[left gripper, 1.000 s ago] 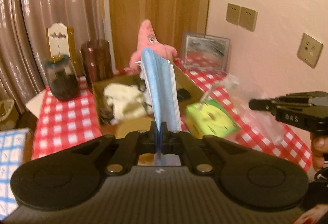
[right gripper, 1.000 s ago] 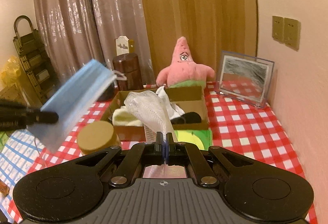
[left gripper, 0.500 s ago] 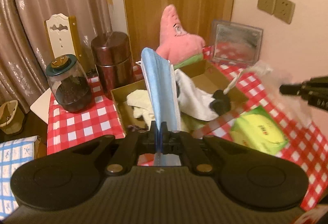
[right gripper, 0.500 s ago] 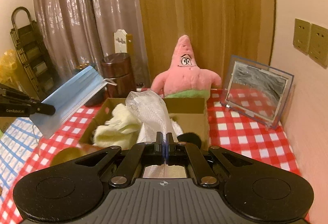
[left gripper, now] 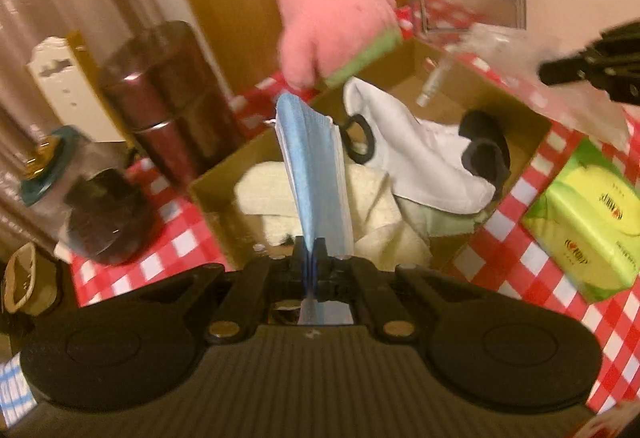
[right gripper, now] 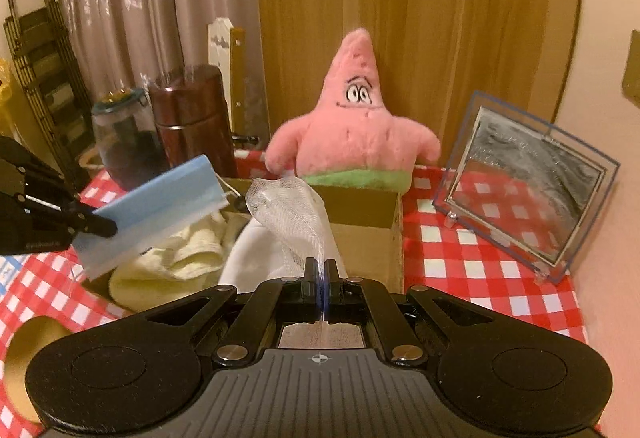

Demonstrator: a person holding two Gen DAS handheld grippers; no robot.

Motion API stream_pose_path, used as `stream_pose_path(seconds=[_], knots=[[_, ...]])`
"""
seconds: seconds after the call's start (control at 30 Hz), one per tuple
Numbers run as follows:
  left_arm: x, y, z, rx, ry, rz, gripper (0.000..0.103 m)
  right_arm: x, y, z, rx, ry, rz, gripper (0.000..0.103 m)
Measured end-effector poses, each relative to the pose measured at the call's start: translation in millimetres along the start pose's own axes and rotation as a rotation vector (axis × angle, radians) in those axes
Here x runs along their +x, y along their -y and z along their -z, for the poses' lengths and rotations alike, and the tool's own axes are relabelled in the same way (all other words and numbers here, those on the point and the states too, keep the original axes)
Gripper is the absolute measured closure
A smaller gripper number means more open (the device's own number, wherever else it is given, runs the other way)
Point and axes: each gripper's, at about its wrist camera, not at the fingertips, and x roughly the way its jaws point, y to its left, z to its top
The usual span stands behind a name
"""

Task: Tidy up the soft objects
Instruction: 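Lift the mask and bag and carry both over the cardboard box, then lower the mask and bag into the box and open both tools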

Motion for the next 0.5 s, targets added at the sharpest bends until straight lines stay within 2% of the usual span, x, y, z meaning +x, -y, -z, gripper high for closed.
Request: stream_pose_path(seconds=[0.23, 0.37, 0.5], knots=[[37.7, 11.1, -19.4, 0.074, 0.017, 0.050, 0.101, 38.7, 8.0, -0.3, 0.040, -0.055, -0.029, 0.102], [56.8, 20.7, -28.6, 0.134, 0.005, 0.053, 0.101, 57.4, 11.1, -3.2, 0.072, -0.078, -0.047, 0.102], [69.2, 24.4, -30.3, 0.156, 0.014, 0.107, 0.101, 70.8, 12.3, -7.1, 0.105, -0.078, -0.066, 0.102]])
